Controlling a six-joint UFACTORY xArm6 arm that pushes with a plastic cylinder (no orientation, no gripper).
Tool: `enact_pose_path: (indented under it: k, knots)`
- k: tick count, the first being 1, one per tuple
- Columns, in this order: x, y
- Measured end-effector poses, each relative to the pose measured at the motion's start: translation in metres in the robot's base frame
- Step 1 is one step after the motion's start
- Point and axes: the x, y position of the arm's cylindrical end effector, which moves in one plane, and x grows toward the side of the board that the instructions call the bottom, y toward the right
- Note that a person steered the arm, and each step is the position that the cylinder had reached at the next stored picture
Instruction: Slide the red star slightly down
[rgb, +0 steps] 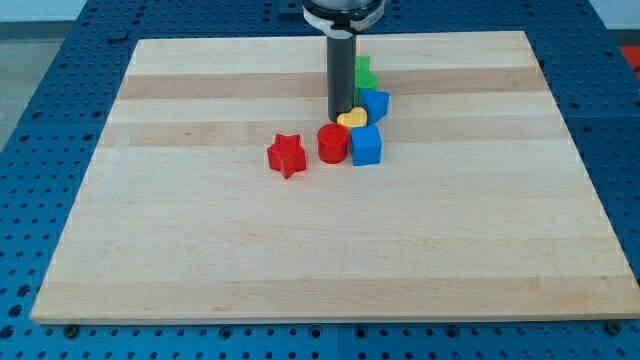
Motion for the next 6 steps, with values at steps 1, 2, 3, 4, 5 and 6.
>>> enact_pose_path:
  k: [1, 2, 3, 4, 5, 6]
  knots:
    - [0.000, -0.008]
    - [-0.001, -0.042]
    - [0.006, -0.078]
    - [0.019, -0.092]
    - [0.027, -0.088]
    - [0.050, -0.088]
